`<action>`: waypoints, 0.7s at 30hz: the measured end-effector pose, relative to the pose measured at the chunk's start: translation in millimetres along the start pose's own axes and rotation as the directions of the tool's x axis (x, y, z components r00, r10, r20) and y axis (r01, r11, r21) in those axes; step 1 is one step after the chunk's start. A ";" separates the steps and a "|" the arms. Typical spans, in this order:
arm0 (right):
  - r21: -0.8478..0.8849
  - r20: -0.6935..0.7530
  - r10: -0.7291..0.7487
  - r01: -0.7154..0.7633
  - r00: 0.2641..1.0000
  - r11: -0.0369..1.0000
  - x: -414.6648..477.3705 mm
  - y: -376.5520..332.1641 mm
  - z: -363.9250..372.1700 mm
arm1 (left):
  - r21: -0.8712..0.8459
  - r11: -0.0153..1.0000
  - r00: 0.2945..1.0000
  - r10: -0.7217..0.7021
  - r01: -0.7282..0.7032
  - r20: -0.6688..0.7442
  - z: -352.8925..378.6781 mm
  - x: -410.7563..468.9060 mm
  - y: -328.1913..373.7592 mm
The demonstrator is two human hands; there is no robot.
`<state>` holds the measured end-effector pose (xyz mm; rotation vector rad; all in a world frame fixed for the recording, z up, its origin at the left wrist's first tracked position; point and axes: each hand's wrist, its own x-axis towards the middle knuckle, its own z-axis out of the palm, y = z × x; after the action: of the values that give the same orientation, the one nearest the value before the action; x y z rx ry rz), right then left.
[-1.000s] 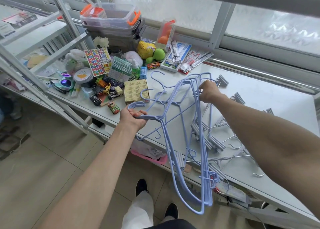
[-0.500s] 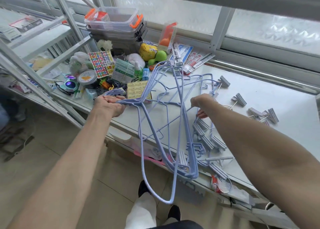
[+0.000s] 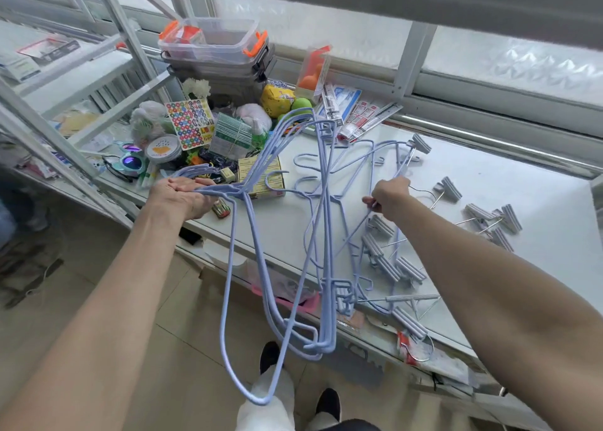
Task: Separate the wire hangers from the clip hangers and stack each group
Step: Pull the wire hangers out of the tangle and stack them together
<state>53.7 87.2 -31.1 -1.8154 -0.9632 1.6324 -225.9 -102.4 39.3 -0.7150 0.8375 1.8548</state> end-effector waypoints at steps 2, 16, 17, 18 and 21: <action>0.078 -0.026 -0.032 0.034 0.999 0.996 1.7 -0.6 -1.8 | -0.052 0.999 1.000 -0.003 0.003 0.011 0.4 -3.4 -0.1; -0.248 -0.403 -0.189 0.093 0.895 0.964 10.9 3.4 -37.6 | -0.059 0.998 1.000 -0.002 0.001 -0.014 6.7 -1.0 -8.1; -0.257 -0.412 -0.182 0.078 0.893 0.963 10.8 3.2 -37.7 | -0.066 0.998 1.000 -0.009 0.008 -0.011 6.0 -0.2 -8.1; -0.244 -0.406 -0.151 0.052 0.901 0.968 12.4 2.9 -38.4 | -0.069 0.998 1.000 -0.011 0.011 -0.011 5.2 0.8 -8.0; -0.116 -0.363 -0.128 0.091 0.923 0.989 6.0 2.1 -40.4 | -0.054 0.999 1.000 -0.004 0.003 -0.022 3.9 1.3 -8.1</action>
<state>94.0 94.0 -30.5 -2.0014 -0.9628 1.1352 -219.5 -96.0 38.7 -0.7712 0.8028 1.8754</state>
